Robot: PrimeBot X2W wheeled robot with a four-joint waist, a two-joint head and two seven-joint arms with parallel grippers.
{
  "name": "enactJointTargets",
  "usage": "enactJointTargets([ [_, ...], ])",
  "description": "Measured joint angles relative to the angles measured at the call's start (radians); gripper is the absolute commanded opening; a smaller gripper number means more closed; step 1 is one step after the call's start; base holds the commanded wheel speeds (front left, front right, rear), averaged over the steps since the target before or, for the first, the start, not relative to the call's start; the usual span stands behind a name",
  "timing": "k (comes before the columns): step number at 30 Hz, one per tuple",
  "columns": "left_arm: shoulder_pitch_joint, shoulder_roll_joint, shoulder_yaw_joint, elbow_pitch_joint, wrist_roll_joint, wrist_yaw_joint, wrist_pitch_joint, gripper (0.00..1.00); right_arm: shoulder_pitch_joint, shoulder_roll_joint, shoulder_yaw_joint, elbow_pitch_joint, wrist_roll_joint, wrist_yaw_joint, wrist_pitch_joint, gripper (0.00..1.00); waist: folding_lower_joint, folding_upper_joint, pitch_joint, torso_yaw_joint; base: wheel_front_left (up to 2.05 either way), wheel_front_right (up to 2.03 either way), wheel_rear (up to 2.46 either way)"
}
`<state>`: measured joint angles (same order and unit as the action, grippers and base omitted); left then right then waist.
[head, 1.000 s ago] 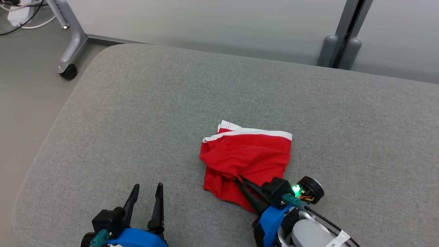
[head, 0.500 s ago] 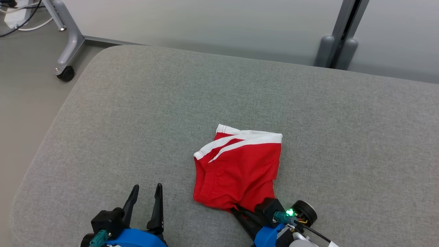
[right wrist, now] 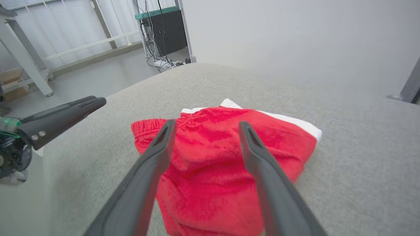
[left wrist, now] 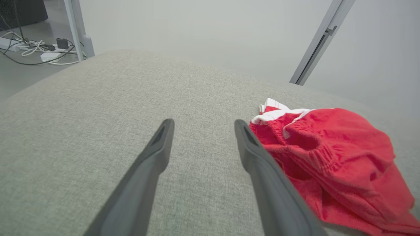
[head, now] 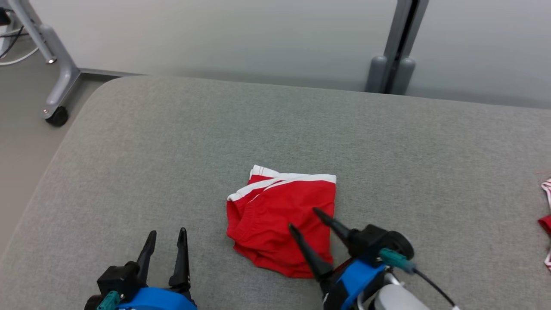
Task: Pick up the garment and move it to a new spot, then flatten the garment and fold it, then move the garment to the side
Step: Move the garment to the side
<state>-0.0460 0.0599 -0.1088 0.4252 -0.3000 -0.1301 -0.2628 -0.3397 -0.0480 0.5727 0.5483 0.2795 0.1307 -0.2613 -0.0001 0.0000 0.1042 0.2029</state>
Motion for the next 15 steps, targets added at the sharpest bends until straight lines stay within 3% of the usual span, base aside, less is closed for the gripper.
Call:
enactJointTargets([
  [7,-0.002,0.005,0.04,-0.039,0.073,0.0,0.0,1.0,0.138,-0.001,-0.266,-0.17,-0.075,0.0,0.0,1.0,0.0,0.0,-0.023,-0.055,0.0,0.0,0.0],
  [15,0.024,0.004,0.057,-0.055,0.13,0.0,0.0,1.0,0.234,-0.002,-0.444,-0.189,-0.069,0.0,0.0,1.0,0.0,0.0,-0.058,-0.112,0.0,0.0,0.0],
])
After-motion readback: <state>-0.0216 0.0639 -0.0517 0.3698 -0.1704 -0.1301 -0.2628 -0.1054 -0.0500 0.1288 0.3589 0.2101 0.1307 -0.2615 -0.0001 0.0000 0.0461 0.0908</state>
